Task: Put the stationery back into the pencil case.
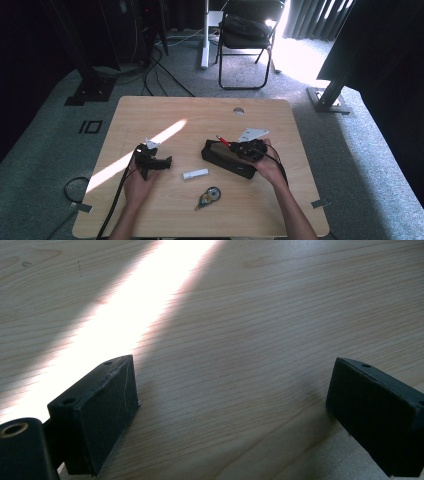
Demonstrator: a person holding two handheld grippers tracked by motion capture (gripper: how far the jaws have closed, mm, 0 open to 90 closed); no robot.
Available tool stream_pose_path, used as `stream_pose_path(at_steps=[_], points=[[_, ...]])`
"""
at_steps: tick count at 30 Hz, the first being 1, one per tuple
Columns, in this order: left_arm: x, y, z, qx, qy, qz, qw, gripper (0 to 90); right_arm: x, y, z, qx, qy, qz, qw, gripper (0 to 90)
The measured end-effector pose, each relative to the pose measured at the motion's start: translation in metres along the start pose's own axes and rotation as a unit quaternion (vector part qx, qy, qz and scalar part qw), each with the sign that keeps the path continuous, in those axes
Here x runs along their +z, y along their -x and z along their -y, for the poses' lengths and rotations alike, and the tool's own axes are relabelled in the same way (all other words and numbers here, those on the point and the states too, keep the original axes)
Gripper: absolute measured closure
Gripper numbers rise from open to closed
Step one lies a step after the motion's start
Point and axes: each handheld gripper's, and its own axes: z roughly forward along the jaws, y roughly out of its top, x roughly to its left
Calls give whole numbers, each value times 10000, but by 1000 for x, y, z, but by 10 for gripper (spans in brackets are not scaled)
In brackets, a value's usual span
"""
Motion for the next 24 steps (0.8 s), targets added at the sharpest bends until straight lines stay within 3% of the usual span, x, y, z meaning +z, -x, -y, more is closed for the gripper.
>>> stream_pose_path(at_steps=[24], points=[[0,0,0,0,1,0,10000,65,11,0,12,51,-333,-151,9993,792]])
